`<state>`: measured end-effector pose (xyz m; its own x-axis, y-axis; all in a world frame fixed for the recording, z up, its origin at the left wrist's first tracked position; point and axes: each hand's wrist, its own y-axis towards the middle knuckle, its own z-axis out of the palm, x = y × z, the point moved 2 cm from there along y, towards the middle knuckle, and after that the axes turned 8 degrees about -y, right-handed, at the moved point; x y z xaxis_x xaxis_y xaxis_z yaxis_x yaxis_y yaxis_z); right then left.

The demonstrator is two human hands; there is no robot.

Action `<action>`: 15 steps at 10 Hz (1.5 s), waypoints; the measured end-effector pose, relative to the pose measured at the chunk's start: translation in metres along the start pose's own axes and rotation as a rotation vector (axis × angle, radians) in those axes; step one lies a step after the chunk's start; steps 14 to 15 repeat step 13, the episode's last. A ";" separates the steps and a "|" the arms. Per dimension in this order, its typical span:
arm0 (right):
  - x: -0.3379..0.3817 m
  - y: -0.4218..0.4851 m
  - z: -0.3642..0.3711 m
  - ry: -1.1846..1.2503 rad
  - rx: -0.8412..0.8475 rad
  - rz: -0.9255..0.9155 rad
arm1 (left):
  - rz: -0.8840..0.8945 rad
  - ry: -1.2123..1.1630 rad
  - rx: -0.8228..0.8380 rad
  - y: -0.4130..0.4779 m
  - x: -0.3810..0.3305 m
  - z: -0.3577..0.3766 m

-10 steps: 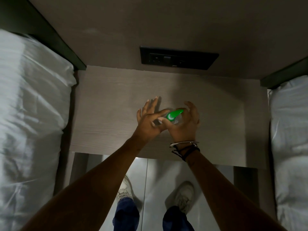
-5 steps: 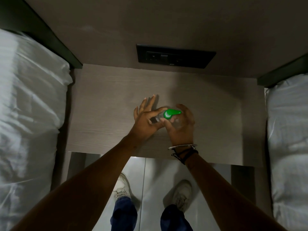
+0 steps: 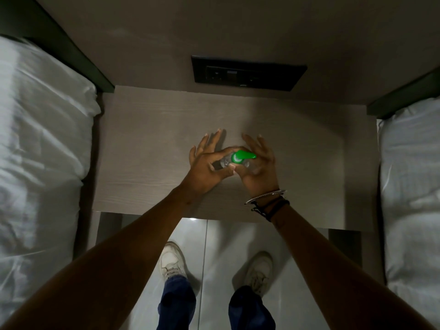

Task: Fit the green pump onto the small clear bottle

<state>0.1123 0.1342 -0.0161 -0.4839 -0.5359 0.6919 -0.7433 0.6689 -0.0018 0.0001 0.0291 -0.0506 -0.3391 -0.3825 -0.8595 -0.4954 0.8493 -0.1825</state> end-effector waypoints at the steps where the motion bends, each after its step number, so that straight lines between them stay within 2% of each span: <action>1: 0.007 -0.006 0.002 0.024 -0.077 0.021 | -0.009 0.005 -0.010 0.000 0.001 0.001; 2: 0.006 -0.008 -0.002 -0.031 -0.035 0.065 | -0.017 0.023 -0.003 0.000 0.001 0.001; 3: 0.003 -0.012 -0.018 -0.061 -0.027 0.018 | -0.025 0.026 -0.007 -0.001 -0.002 0.001; 4: 0.010 -0.011 -0.035 -0.078 -0.072 -0.053 | -0.030 0.036 -0.005 -0.002 -0.007 0.001; 6: 0.023 -0.002 -0.040 -0.279 -0.167 -0.104 | -0.062 0.035 -0.017 -0.003 -0.011 -0.001; 7: 0.027 -0.001 -0.037 -0.367 -0.174 -0.084 | -0.074 0.076 -0.012 -0.002 -0.009 0.000; 9: 0.035 0.000 -0.029 -0.366 -0.098 0.054 | -0.076 0.101 -0.020 -0.001 -0.005 0.003; 11: 0.032 0.003 -0.032 -0.253 0.012 0.201 | -0.062 0.110 -0.004 0.002 0.001 0.001; 13: 0.035 0.000 -0.052 -0.264 0.064 0.323 | -0.033 0.234 0.102 -0.001 -0.017 -0.018; 15: 0.035 0.000 -0.052 -0.264 0.064 0.323 | -0.033 0.234 0.102 -0.001 -0.017 -0.018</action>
